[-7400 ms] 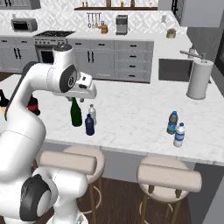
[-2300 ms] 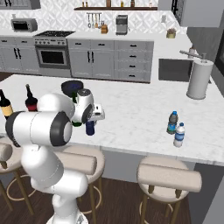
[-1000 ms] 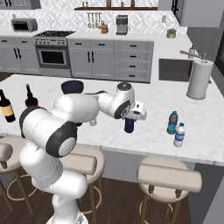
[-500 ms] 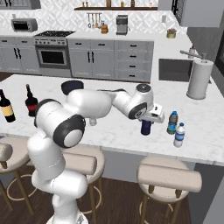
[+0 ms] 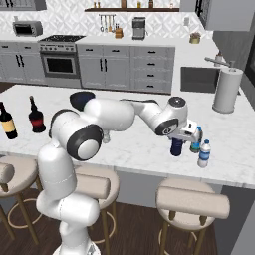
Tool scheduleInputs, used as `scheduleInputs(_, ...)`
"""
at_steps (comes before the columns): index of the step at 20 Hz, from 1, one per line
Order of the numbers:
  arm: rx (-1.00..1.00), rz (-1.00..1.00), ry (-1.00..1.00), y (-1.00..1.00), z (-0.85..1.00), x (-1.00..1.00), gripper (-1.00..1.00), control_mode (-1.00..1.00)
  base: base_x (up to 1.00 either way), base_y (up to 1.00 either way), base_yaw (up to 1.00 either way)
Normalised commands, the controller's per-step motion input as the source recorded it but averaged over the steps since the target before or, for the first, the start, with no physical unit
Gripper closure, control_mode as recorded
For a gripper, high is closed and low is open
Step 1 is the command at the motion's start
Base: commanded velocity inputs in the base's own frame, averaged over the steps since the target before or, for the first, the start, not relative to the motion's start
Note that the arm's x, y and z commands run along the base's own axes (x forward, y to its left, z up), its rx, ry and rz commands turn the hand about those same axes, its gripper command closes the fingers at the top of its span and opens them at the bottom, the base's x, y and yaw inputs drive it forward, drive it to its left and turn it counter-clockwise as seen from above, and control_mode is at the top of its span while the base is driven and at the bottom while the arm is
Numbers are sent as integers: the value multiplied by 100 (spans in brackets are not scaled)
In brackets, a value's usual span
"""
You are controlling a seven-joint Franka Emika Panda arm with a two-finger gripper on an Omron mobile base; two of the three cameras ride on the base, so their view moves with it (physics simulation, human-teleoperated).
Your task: Move the plastic bottles in the middle to the plastics group, and the glass bottles in the middle to the glass group.
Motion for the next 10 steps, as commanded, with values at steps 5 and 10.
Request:
scheduleInputs(5,0,-1,0,0,-22,0,100,-100,0,0,0)
scheduleInputs(10,0,-7,0,-1,0,1,100,-100,0,0,0)
